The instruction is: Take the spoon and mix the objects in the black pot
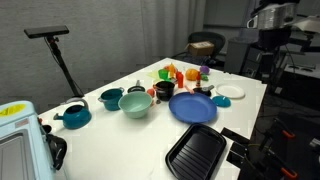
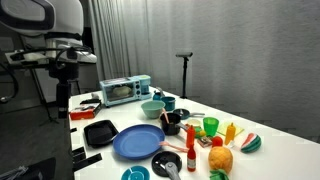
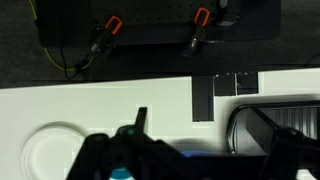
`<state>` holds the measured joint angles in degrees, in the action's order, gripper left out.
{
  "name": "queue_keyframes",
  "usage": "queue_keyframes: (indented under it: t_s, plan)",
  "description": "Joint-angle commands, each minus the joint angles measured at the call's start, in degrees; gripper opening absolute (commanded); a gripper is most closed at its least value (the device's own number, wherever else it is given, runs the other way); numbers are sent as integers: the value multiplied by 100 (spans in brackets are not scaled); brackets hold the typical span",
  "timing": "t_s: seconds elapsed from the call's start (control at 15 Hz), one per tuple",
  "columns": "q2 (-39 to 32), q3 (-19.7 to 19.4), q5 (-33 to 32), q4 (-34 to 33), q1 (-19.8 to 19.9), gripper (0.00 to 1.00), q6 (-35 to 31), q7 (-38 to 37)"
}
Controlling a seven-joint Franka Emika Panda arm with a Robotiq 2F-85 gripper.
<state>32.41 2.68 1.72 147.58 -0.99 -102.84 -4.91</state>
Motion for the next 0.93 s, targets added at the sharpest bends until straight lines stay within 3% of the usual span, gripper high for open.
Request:
queue_keyframes:
  t_s: [0.0,0.4,0.87]
  plan:
    - [-19,6,-38,-14,16,100,-45,-27]
    - [-453,60,-44,-386,21,100,-641,-148]
    - [-1629,68,-245,-1294,77,100,-1806,-232]
